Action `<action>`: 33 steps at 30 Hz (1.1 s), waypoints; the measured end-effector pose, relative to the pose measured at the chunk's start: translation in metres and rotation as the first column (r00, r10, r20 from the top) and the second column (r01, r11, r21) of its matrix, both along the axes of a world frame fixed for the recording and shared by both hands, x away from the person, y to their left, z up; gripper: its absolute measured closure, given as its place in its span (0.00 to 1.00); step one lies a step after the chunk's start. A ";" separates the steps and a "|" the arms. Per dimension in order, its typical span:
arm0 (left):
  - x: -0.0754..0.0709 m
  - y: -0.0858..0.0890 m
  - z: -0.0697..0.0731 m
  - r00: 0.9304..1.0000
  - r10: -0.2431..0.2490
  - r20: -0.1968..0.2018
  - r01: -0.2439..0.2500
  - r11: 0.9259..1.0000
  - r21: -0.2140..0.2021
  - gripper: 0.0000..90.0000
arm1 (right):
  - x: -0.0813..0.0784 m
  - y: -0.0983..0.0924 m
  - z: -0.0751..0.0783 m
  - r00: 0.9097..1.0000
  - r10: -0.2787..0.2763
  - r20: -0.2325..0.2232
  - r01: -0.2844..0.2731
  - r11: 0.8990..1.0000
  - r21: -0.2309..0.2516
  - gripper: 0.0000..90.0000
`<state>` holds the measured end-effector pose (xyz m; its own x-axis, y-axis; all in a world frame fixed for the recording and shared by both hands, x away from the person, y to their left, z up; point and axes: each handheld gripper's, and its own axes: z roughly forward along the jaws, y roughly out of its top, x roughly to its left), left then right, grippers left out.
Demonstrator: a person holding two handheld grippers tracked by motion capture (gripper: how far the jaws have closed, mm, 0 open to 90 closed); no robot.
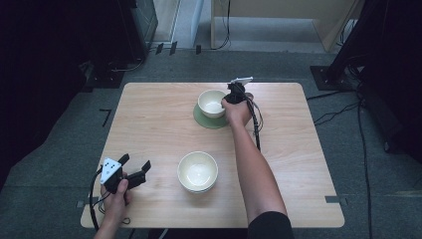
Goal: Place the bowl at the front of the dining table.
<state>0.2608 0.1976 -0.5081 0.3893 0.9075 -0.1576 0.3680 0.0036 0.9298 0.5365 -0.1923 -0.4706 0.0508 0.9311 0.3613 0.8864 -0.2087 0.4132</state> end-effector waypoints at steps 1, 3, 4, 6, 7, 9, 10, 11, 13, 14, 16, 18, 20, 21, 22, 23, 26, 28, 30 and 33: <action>0.000 0.000 0.000 1.000 -0.001 -0.001 0.001 1.000 -0.001 0.10 | 0.000 0.001 -0.001 1.000 0.018 0.010 -0.018 1.000 0.004 0.74; 0.000 0.001 0.000 1.000 0.001 -0.002 -0.001 1.000 -0.005 0.10 | -0.002 0.003 -0.001 0.998 0.059 0.029 -0.059 0.998 -0.003 0.65; 0.000 0.001 0.000 1.000 0.001 -0.002 -0.001 1.000 -0.004 0.10 | -0.003 0.004 -0.001 0.997 0.066 0.031 -0.065 0.998 -0.008 0.58; 0.000 0.001 0.000 1.000 0.002 -0.002 -0.002 1.000 -0.004 0.10 | -0.006 0.005 0.000 0.998 0.053 0.041 -0.053 0.998 -0.016 0.48; 0.000 0.000 0.000 1.000 0.002 -0.002 -0.002 1.000 -0.002 0.10 | -0.008 0.005 0.000 0.997 0.055 0.050 -0.055 0.998 -0.015 0.44; 0.001 0.000 0.000 1.000 0.000 -0.003 0.000 1.000 0.000 0.10 | -0.011 0.005 0.003 0.996 0.054 0.072 -0.052 0.998 -0.022 0.41; 0.001 0.000 0.000 1.000 0.001 -0.002 -0.001 1.000 0.000 0.10 | -0.013 0.004 0.004 0.995 0.059 0.084 -0.057 0.998 -0.035 0.40; 0.001 0.000 0.000 1.000 0.001 -0.003 -0.001 1.000 -0.001 0.10 | -0.014 0.004 0.005 0.993 0.069 0.092 -0.065 0.997 -0.048 0.38; 0.001 0.000 0.000 1.000 0.003 -0.003 -0.003 1.000 -0.003 0.10 | -0.018 0.003 0.008 0.988 0.094 0.126 -0.087 0.995 -0.058 0.36; 0.001 0.000 0.000 1.000 0.003 -0.003 -0.003 1.000 -0.003 0.10 | -0.020 0.003 0.010 0.985 0.103 0.139 -0.095 0.994 -0.063 0.36; 0.001 0.000 0.000 1.000 0.005 -0.004 -0.005 1.000 -0.002 0.10 | -0.024 0.002 0.013 0.982 0.118 0.146 -0.108 0.991 -0.080 0.36; 0.001 0.000 0.000 1.000 0.004 -0.005 -0.004 1.000 0.000 0.10 | -0.028 0.000 0.016 0.980 0.114 0.166 -0.099 0.990 -0.097 0.37; 0.001 0.000 0.000 1.000 0.004 -0.005 -0.004 1.000 0.002 0.10 | -0.032 -0.002 0.018 0.975 0.113 0.190 -0.092 0.989 -0.116 0.36; 0.001 0.000 0.000 1.000 0.004 -0.005 -0.004 1.000 0.003 0.10 | -0.034 -0.003 0.019 0.972 0.109 0.210 -0.084 0.989 -0.125 0.36; 0.001 0.000 0.000 1.000 0.005 -0.005 -0.005 1.000 0.003 0.10 | -0.036 -0.004 0.020 0.969 0.104 0.225 -0.076 0.989 -0.131 0.35; 0.001 0.000 0.000 1.000 0.005 -0.006 -0.005 1.000 0.002 0.10 | -0.039 -0.005 0.020 0.964 0.105 0.243 -0.072 0.987 -0.141 0.35; 0.001 0.000 -0.001 1.000 0.006 -0.006 -0.006 1.000 0.002 0.10 | -0.045 -0.007 0.021 0.955 0.120 0.270 -0.075 0.983 -0.170 0.35; 0.001 -0.001 -0.001 1.000 0.006 -0.007 -0.006 1.000 0.005 0.10 | -0.050 -0.008 0.021 0.952 0.129 0.276 -0.081 0.981 -0.178 0.36; 0.001 -0.001 -0.001 1.000 0.005 -0.007 -0.005 1.000 0.007 0.10 | -0.054 -0.009 0.022 0.949 0.135 0.285 -0.087 0.981 -0.175 0.36; 0.002 -0.001 -0.001 1.000 0.007 -0.009 -0.007 1.000 0.008 0.10 | -0.062 -0.011 0.022 0.941 0.155 0.300 -0.101 0.977 -0.189 0.35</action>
